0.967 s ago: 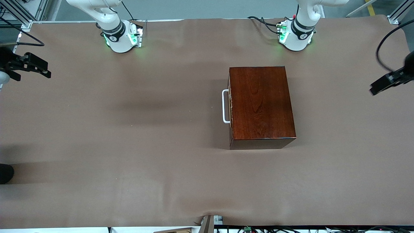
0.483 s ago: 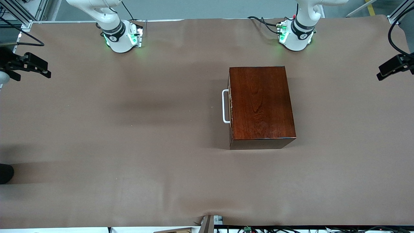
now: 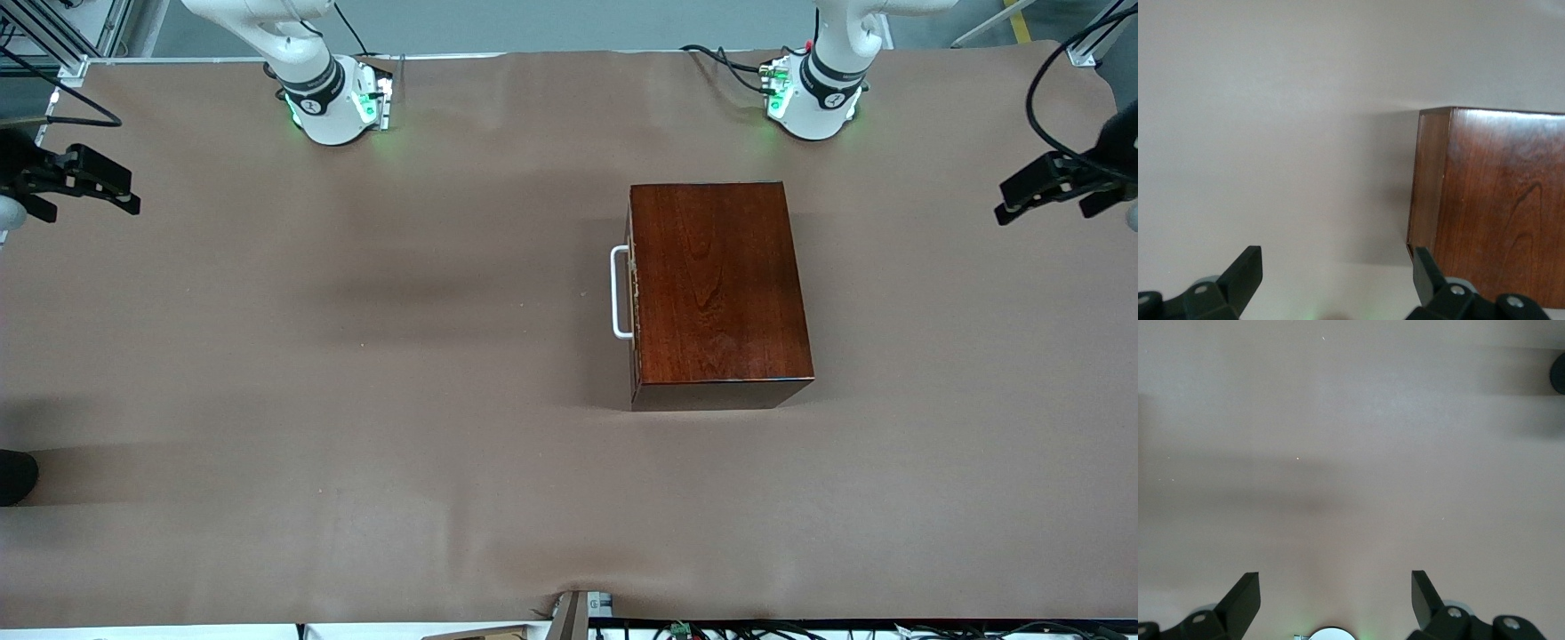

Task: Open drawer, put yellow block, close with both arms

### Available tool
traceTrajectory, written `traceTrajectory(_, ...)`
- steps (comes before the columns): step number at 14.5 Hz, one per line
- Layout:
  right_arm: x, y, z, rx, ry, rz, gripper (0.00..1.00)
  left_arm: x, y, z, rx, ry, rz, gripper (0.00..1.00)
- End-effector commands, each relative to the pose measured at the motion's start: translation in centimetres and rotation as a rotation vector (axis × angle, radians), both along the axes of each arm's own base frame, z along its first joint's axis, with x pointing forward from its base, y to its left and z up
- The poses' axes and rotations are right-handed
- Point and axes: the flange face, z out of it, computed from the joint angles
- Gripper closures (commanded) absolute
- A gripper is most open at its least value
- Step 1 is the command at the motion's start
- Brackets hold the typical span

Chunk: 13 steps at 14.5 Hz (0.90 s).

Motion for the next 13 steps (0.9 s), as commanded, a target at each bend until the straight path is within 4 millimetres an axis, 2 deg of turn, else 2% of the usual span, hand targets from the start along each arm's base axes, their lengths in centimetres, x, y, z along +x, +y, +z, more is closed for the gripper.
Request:
traceTrajectory(1, 0.0, -0.2, 0.5, -0.017, -0.004, -0.003, 0.00, -2.6, -0.6, -0.2, -0.016, -0.013, -0.032, 0.00)
traceTrajectory(5, 0.0, -0.1, 0.5, -0.014, -0.004, -0.001, 0.00, -3.8, -0.7, -0.1, -0.015, -0.012, -0.035, 0.00)
traceTrajectory(13, 0.0, -0.2, 0.5, -0.011, -0.005, -0.004, 0.00, -2.9, -0.7, 1.5, -0.004, -0.041, -0.054, 0.00)
